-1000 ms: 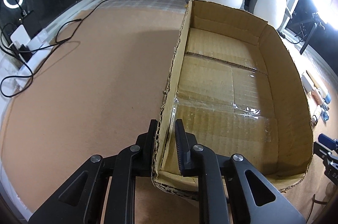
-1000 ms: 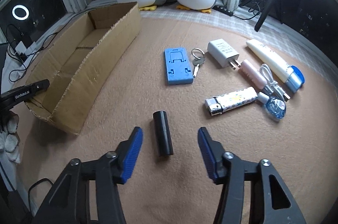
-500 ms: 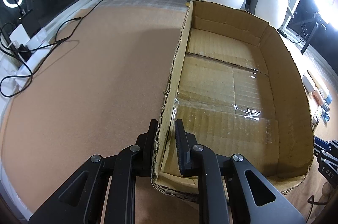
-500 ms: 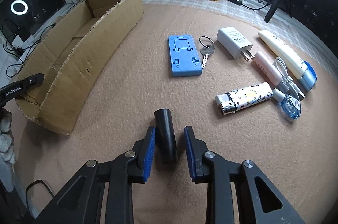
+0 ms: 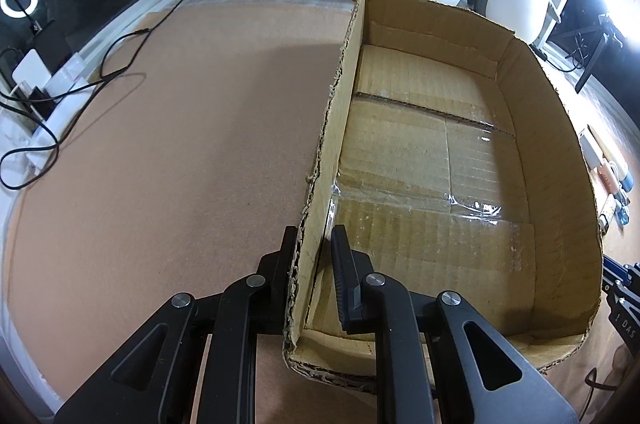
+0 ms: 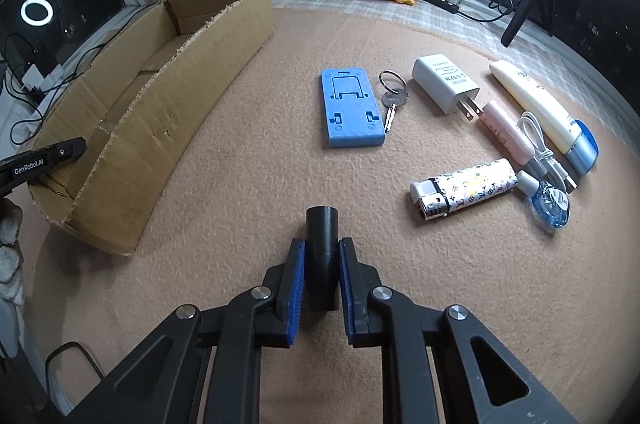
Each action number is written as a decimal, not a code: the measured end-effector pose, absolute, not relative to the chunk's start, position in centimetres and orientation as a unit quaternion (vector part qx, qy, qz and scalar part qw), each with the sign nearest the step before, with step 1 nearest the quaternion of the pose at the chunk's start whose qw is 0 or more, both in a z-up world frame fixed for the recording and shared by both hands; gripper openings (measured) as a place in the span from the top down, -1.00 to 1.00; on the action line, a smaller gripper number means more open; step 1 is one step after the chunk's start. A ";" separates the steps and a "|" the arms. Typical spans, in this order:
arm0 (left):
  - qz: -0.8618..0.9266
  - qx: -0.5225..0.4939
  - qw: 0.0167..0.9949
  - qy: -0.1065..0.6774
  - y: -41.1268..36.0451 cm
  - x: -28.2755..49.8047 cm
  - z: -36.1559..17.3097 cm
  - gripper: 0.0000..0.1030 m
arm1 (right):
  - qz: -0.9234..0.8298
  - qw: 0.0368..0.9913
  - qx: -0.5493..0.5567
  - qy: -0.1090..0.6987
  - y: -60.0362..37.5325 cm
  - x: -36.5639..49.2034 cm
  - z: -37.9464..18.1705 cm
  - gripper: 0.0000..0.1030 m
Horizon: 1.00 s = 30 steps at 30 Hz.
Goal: Organize rigid objects
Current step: 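Grasp the black cylinder with the right gripper, then carry the black cylinder into the box and open the right gripper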
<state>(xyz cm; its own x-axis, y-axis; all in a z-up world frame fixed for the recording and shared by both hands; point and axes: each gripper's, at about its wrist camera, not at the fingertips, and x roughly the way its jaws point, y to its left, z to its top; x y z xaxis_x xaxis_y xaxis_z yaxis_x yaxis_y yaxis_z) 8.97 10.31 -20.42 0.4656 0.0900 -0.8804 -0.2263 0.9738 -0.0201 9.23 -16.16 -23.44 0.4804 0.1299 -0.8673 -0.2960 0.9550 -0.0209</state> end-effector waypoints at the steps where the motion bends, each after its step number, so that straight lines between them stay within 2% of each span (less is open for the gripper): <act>1: 0.093 -0.067 0.853 0.509 10.3 9.0 -20.4 0.71 | 0.125 0.857 -0.080 0.493 -16.2 9.3 -23.3 0.71; 14: 0.093 -0.068 0.854 0.508 10.3 9.0 -20.4 0.71 | 0.158 0.873 -0.052 0.458 -14.3 9.3 -19.0 0.71; 30: 0.092 -0.069 0.855 0.506 10.4 9.0 -20.4 0.71 | 0.217 0.875 -0.019 0.433 -6.5 12.7 -15.3 0.71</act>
<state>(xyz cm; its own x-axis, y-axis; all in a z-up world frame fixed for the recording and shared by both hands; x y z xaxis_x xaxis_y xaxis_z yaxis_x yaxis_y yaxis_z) 8.98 10.40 -20.35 0.4707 0.0884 -0.8779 -0.2276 0.9735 -0.0241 12.66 -6.46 -15.32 0.5305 0.3627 -0.7662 -0.3961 0.9052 0.1542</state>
